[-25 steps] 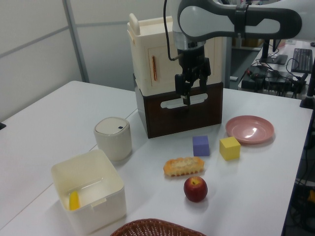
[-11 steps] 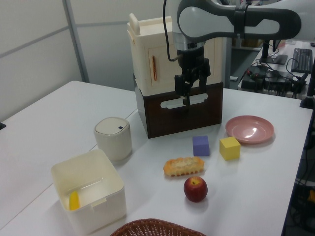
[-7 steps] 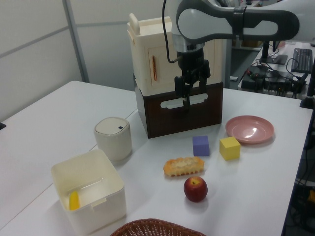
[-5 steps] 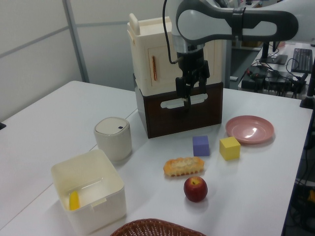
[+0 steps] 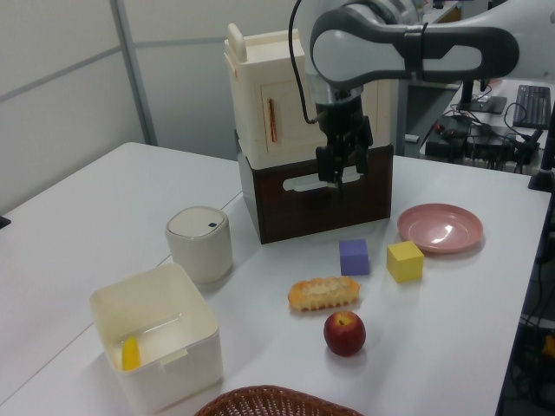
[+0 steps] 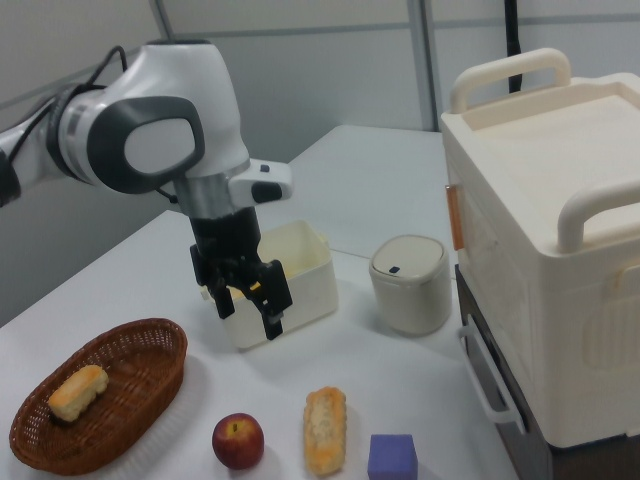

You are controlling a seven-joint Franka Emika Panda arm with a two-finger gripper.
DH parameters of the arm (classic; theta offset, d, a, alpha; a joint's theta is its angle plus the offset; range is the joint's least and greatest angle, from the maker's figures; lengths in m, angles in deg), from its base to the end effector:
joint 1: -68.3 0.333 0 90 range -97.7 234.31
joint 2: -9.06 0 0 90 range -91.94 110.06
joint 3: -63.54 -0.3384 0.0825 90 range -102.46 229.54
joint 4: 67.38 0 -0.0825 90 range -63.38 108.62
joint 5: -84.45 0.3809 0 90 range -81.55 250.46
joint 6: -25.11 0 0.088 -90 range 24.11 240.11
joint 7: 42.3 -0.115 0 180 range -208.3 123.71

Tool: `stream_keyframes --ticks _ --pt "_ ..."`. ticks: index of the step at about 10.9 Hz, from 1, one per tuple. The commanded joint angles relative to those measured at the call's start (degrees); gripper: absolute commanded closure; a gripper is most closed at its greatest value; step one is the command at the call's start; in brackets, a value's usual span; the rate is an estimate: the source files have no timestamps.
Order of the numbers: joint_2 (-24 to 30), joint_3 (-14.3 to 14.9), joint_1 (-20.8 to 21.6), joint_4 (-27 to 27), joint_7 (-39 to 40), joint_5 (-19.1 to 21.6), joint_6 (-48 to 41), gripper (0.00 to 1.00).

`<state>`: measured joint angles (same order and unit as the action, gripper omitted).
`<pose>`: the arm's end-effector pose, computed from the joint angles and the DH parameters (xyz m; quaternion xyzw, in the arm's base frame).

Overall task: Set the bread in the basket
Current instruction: 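Move the gripper to the long sugared bread and grasp it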

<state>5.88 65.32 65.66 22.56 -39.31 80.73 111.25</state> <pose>0.5571 -0.0504 0.6034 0.9975 -0.0127 -0.0629 0.0293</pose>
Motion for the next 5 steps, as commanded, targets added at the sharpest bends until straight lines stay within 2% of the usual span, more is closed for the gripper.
stream_keyframes --ticks 1,3,5 --pt "-1.4 0.3 0.4 2.7 8.2 -1.3 0.0 0.0" --pt "-4.8 0.2 0.4 3.7 11.6 -4.3 1.9 0.0" --pt "-7.9 0.3 0.2 6.7 14.5 -4.9 8.1 0.0"
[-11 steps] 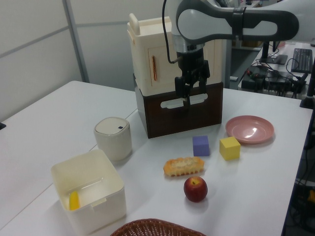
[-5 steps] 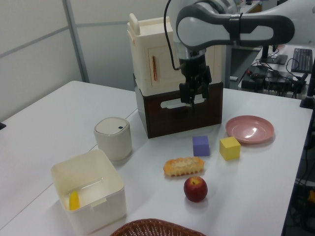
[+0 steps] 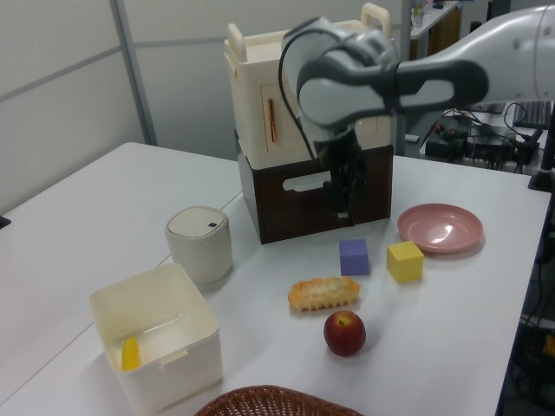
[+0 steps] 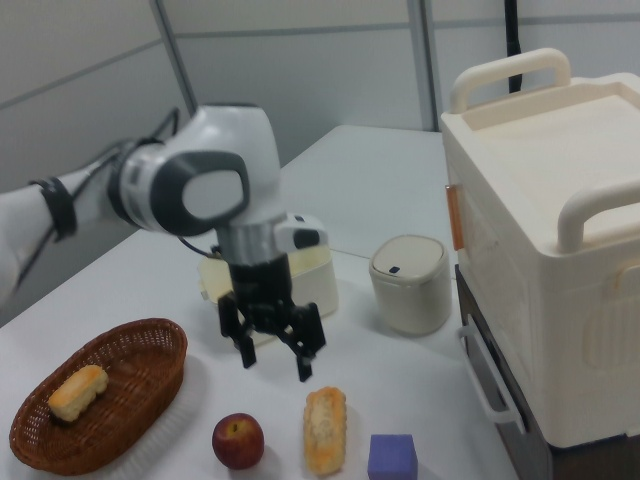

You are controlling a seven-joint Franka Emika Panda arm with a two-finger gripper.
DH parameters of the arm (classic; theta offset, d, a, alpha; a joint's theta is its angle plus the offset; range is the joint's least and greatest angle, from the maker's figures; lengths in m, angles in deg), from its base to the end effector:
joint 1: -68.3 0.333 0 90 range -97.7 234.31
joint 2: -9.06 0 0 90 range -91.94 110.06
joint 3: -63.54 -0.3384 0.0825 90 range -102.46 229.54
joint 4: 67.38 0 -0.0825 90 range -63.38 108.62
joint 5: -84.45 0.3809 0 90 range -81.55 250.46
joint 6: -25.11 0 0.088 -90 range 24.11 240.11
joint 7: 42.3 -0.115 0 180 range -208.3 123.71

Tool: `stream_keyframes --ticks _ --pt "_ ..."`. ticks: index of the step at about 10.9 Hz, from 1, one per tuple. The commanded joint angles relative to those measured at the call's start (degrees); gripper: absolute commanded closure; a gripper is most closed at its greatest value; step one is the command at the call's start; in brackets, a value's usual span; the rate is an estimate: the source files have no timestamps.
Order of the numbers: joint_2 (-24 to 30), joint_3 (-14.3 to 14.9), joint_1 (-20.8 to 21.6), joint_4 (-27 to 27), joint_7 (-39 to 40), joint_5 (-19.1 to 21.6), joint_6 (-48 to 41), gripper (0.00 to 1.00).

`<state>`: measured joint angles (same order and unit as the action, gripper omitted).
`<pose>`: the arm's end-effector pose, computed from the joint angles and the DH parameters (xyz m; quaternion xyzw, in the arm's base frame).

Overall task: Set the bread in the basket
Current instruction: 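Move the gripper to the long sugared bread and grasp it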

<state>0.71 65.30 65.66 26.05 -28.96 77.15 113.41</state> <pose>0.5767 -0.0583 0.5275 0.9875 0.0827 -0.1258 0.0468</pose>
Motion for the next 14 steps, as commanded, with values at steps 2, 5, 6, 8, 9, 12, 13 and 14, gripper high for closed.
stream_keyframes --ticks 2,5,6,8,9,12,13,14 --pt "-7.5 0.3 0.4 3.4 5.6 -2.6 9.1 0.0" --pt "-12.6 0.3 0.6 3.3 5.6 -3.7 13.5 0.0" --pt "-14.0 0.3 0.7 3.3 5.6 -3.9 14.9 0.0" --pt "-15.6 0.1 0.9 3.3 5.6 -3.9 15.8 0.0" --pt "-16.4 0.0 0.9 3.2 5.6 -3.8 15.8 0.0" --pt "-17.9 -0.3 1.3 3.0 4.8 -3.1 17.5 0.0" --pt "-18.1 -0.2 1.9 3.0 4.2 -3.1 19.1 0.0" --pt "-18.6 -0.2 1.9 3.1 2.0 -3.1 20.3 0.02"
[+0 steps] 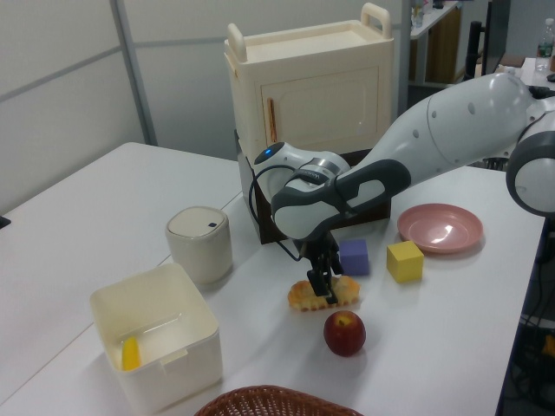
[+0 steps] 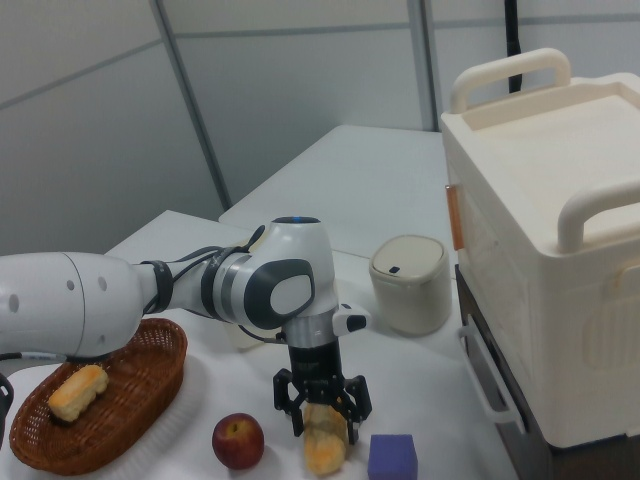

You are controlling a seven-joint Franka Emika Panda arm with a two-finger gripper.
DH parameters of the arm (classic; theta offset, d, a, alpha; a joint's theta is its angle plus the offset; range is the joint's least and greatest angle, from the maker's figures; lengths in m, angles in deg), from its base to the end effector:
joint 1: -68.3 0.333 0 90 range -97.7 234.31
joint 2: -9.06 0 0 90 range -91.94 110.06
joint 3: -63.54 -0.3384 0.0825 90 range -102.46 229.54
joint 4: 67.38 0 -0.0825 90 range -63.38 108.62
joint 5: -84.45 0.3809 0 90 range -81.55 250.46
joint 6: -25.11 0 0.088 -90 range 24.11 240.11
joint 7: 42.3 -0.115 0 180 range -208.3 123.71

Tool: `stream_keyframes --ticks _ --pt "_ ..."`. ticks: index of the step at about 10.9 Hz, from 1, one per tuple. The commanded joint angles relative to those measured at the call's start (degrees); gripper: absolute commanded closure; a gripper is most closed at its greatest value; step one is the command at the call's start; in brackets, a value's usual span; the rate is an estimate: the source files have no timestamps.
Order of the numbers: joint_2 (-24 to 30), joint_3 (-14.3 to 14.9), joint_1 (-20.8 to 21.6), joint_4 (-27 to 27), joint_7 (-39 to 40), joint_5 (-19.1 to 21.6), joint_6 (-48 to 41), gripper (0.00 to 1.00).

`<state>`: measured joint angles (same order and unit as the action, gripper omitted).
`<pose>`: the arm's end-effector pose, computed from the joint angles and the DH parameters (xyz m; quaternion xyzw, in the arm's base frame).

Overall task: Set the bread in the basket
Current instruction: 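Move the gripper to the long sugared bread and grasp it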

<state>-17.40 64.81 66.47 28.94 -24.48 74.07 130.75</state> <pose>0.6388 -0.0489 0.3279 0.9714 0.1633 -0.1619 0.0591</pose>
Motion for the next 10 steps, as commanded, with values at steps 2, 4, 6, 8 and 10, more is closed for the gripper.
stream_keyframes --ticks 2,4,6,8,10 --pt "-0.6 0.3 2.0 0.2 -4.7 0.0 2.6 0.4" --pt "0.5 0.3 2.4 0.0 -7.3 0.1 1.6 0.54" --pt "3.0 0.1 2.9 -0.1 -8.2 0.1 -1.8 0.54" --pt "4.9 0.1 6.1 -2.6 -8.1 0.1 -9.7 0.54" --pt "7.7 0.2 10.3 -3.8 -8.2 1.6 -15.1 0.53"
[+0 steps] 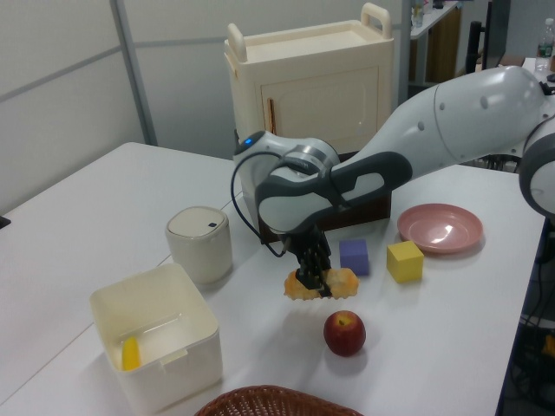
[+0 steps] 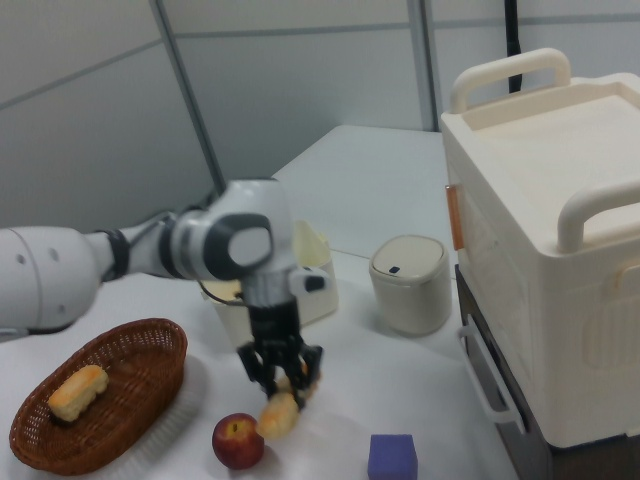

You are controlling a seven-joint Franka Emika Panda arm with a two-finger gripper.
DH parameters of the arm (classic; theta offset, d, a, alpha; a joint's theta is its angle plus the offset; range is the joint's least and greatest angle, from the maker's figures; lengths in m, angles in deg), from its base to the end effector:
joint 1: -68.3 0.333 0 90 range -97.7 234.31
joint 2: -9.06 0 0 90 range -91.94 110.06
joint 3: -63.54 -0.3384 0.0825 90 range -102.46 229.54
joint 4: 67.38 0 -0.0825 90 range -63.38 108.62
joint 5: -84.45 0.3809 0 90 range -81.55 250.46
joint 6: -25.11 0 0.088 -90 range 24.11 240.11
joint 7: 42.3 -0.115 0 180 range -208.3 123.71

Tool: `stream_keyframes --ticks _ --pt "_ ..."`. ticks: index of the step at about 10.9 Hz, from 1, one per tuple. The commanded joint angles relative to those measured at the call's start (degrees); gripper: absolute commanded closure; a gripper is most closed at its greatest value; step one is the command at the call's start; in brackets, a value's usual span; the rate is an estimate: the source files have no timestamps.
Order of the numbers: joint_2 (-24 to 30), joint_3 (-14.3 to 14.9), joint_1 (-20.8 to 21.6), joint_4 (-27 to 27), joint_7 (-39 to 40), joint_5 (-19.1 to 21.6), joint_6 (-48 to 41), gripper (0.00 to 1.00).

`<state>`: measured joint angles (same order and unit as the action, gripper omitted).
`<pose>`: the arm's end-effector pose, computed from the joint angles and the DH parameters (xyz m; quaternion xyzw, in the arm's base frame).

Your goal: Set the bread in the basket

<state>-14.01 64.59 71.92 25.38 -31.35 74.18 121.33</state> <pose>0.6325 0.0110 0.3841 0.9714 0.1401 -0.1757 0.0770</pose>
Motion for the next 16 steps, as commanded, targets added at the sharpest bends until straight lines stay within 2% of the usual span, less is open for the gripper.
stream_keyframes --ticks 1,4,6,7,8,9,10,14,16 --pt "5.8 0.4 7.1 -0.2 -1.4 3.0 -7.3 0.53" --pt "6.9 0.4 18.4 -0.2 -9.0 6.6 -9.7 0.53" --pt "7.0 0.4 24.0 -0.6 -13.0 9.1 -9.6 0.53" --pt "6.9 0.4 26.2 -1.4 -14.5 10.6 -10.0 0.5" --pt "6.8 0.4 27.9 -1.5 -16.6 11.4 -9.7 0.37" --pt "6.6 0.4 28.7 -1.5 -18.1 11.4 -9.7 0.1" --pt "6.5 0.4 30.3 -1.4 -19.5 11.2 -9.6 0.0" --pt "7.2 1.6 29.6 -3.6 -19.8 11.2 -10.1 0.0" --pt "7.3 2.2 25.8 -4.0 -18.9 10.5 -10.0 0.0"
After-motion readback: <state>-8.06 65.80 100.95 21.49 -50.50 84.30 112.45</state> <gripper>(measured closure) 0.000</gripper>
